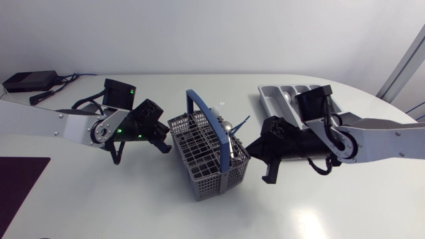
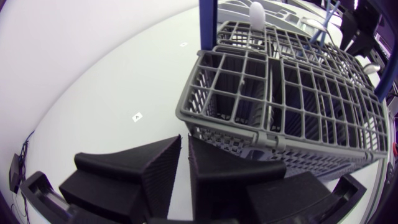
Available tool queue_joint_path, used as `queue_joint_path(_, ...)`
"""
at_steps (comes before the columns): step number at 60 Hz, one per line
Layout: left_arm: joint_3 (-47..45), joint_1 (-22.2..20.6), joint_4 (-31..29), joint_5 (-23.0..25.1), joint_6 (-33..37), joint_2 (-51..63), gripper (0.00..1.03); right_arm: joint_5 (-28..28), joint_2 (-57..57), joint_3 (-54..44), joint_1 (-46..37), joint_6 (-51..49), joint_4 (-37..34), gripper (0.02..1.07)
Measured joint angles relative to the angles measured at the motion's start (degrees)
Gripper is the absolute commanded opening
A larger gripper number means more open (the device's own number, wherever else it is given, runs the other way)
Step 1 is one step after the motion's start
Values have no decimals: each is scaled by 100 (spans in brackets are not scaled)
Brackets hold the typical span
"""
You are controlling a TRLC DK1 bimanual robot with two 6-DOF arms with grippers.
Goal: Unload the cutlery basket into the drawer organizer.
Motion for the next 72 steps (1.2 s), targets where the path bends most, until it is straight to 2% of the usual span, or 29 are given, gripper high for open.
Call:
queue_joint_path(2, 72, 0, 20, 2, -15, 72, 31, 31, -9, -24, 70, 26, 2, 8)
queue_joint_path(30, 1366, -72, 17, -46, -153, 986, 31, 428, -164, -146, 1401, 608, 70, 8)
queue_joint_path(36, 1384, -22, -44, -44, -153, 997, 31, 426, -275, -179, 1335, 627, 87, 9)
queue_joint_path(40, 1379, 72, -90, -44, -151, 984, 33, 382, -420, -203, 1088, 621, 90, 17)
queue_joint_path(43, 1314, 179, -107, -44, -149, 898, 33, 350, -522, -212, 848, 595, 90, 19)
queue_joint_path(48, 1058, 404, -240, -46, -107, 546, 46, 212, -625, -210, 424, 507, 127, 23)
queue_joint_path(56, 487, 579, -492, -46, 125, -374, 75, 79, -481, -170, -118, 490, 374, 35)
queue_joint_path(61, 177, 551, -693, -44, 330, -905, 78, 74, -186, -52, -289, 498, 660, 43)
queue_joint_path(72, -225, 474, -1685, 168, 831, -1652, 78, 48, 695, 470, -573, 699, 1292, 43)
